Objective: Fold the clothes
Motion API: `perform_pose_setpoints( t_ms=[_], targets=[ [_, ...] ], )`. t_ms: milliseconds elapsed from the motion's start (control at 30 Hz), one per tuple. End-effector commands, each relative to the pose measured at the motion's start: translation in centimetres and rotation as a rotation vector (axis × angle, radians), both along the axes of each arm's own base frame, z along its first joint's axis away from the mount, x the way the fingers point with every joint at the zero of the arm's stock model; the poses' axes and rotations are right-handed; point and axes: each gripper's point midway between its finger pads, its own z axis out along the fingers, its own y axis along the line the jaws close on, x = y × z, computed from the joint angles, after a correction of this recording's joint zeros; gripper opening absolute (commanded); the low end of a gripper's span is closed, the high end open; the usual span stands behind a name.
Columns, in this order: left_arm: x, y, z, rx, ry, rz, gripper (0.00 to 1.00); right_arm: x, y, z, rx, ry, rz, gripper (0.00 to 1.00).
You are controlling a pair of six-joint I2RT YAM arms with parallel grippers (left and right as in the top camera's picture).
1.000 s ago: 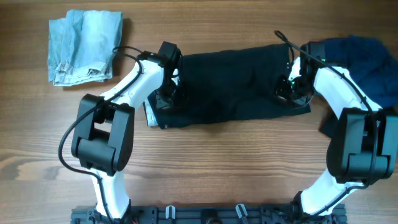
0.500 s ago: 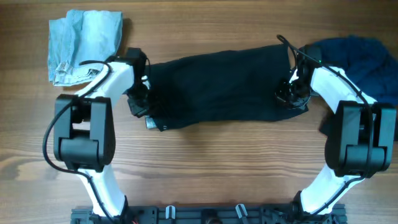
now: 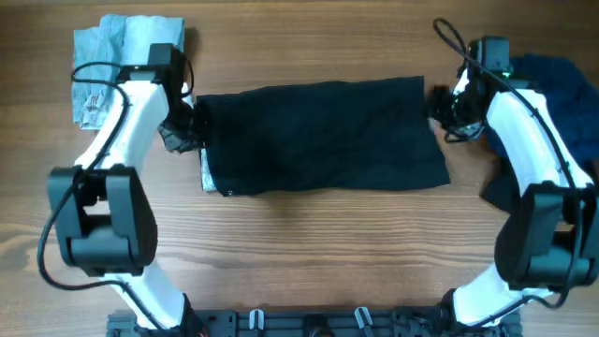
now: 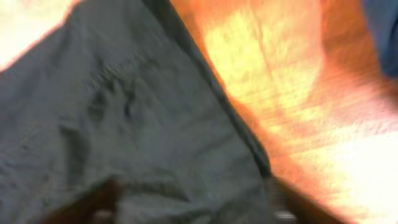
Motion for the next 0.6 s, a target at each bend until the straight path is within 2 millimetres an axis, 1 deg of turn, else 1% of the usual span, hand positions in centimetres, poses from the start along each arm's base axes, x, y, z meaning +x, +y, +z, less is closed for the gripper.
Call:
perform_pose_setpoints(
  t_ms=[0,33,67,100,167,200,267,333,467,567],
  targets=[
    [0.2,-1.4,0.8,-0.021,-0.029,-0.058,0.72,1.2,-2.1,0.4,-0.087,-0.044,0.001,0.94],
    [0.2,-1.8,0.8,-0.02,-0.029,-0.073,0.86,1.5,-2.3,0.3,-0.071,-0.055,0.0,0.94],
    [0.1,-2.3,0.8,-0.02,-0.029,-0.087,0.95,1.9,-2.1,0.3,-0.042,-0.073,0.031,0.95],
    [0.2,-2.8,0.8,-0.02,-0.034,-0.099,1.0,2.3,-1.4,0.4,0.0,-0.096,0.091,0.96],
    [0.7,-3.4,0.8,-0.022,-0.058,-0.11,1.0,2.5,0.3,0.7,0.08,-0.13,0.196,0.97],
    [1.2,-3.6,0.9,-0.024,-0.078,-0.106,1.0,2.5,0.6,0.7,0.09,-0.135,0.217,0.97],
    [1.8,-3.4,0.9,-0.026,-0.1,-0.085,1.0,2.5,0.5,0.6,0.089,-0.133,0.214,0.98],
    [2.4,-2.5,1.0,-0.025,-0.118,-0.06,1.0,2.4,0.4,0.6,0.079,-0.127,0.21,1.0],
    [1.9,-0.7,0.9,-0.053,-0.087,-0.005,1.0,2.1,0.4,0.5,0.083,-0.114,0.209,1.0],
    [2.1,-0.7,1.2,-0.109,-0.106,-0.041,1.0,2.3,0.4,0.5,0.082,-0.12,0.209,0.99]
  ],
)
